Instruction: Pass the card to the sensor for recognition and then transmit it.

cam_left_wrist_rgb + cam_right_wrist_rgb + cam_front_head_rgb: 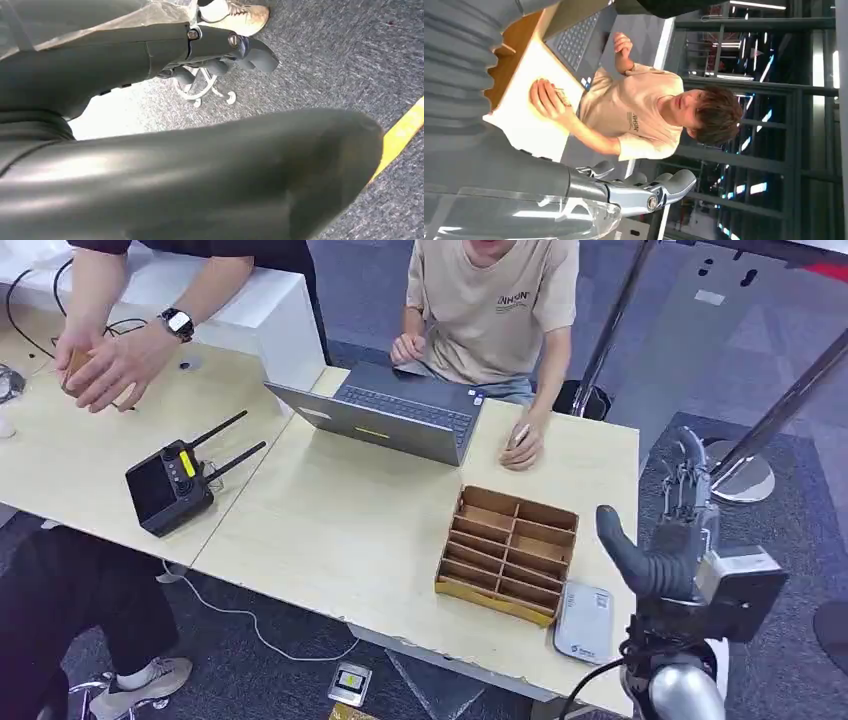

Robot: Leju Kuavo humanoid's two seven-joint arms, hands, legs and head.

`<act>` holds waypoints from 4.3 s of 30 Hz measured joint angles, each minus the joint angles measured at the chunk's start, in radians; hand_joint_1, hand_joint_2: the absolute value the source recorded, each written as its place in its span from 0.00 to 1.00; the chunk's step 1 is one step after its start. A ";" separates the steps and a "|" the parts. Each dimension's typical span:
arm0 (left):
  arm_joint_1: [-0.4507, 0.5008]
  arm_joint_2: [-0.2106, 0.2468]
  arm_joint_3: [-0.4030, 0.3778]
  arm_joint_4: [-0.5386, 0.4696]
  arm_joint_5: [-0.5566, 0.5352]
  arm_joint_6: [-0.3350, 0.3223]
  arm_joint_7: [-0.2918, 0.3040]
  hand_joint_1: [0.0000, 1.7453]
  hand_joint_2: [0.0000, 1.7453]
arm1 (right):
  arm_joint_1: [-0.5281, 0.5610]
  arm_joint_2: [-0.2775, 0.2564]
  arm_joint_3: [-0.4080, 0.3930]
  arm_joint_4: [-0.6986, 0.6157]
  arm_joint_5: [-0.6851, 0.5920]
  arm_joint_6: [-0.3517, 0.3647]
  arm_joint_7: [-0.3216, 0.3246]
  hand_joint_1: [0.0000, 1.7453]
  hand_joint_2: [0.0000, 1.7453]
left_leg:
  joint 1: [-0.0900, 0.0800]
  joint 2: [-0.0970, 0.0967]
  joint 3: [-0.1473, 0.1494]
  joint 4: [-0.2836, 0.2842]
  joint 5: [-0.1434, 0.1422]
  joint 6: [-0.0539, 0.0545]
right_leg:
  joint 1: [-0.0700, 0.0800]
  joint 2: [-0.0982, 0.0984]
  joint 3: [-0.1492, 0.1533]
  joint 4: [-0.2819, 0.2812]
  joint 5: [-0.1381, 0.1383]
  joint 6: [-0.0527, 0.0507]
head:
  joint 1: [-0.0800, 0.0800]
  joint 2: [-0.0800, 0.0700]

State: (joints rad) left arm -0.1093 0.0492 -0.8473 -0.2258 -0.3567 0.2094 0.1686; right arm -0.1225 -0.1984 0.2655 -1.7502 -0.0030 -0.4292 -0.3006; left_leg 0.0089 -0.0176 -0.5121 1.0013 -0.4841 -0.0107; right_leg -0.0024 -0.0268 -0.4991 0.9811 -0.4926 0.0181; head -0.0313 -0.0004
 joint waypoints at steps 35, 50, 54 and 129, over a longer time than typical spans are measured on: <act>0.000 -0.002 -0.002 0.000 -0.017 -0.021 -0.031 0.00 0.00 | 0.050 -0.040 -0.007 -0.016 -0.031 0.070 -0.042 0.00 0.00 | 0.000 0.000 0.000 0.000 0.000 0.000 | 0.000 0.000 0.000 0.000 0.000 0.000 | 0.000 0.000; 0.000 -0.002 -0.002 0.000 -0.020 -0.034 -0.015 0.00 0.00 | 0.086 -0.039 -0.014 -0.016 -0.051 0.074 -0.081 0.00 0.00 | 0.000 0.000 0.000 0.000 0.000 0.000 | 0.000 0.000 0.000 0.000 0.000 0.000 | 0.000 0.000; 0.000 -0.002 -0.002 0.000 -0.022 -0.030 -0.014 0.00 0.00 | 0.087 -0.035 -0.014 -0.014 -0.051 0.084 -0.095 0.00 0.00 | 0.000 0.000 0.000 0.000 0.000 0.000 | 0.000 0.000 0.000 0.000 0.000 0.000 | 0.000 0.000; 0.001 0.003 -0.001 0.000 0.019 -0.021 0.005 0.00 0.00 | 0.051 -0.108 -0.149 0.187 0.047 -0.128 0.032 0.00 0.00 | 0.000 0.000 0.000 0.000 0.000 0.000 | 0.000 0.000 0.000 0.000 0.000 0.000 | 0.000 0.000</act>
State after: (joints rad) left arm -0.1082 0.0523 -0.8484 -0.2254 -0.3380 0.1881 0.1736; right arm -0.0720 -0.3063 0.1161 -1.5630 0.0439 -0.5576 -0.2681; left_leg 0.0086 -0.0178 -0.5118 1.0015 -0.4843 -0.0106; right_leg -0.0027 -0.0268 -0.4992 0.9807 -0.4925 0.0181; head -0.0317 -0.0004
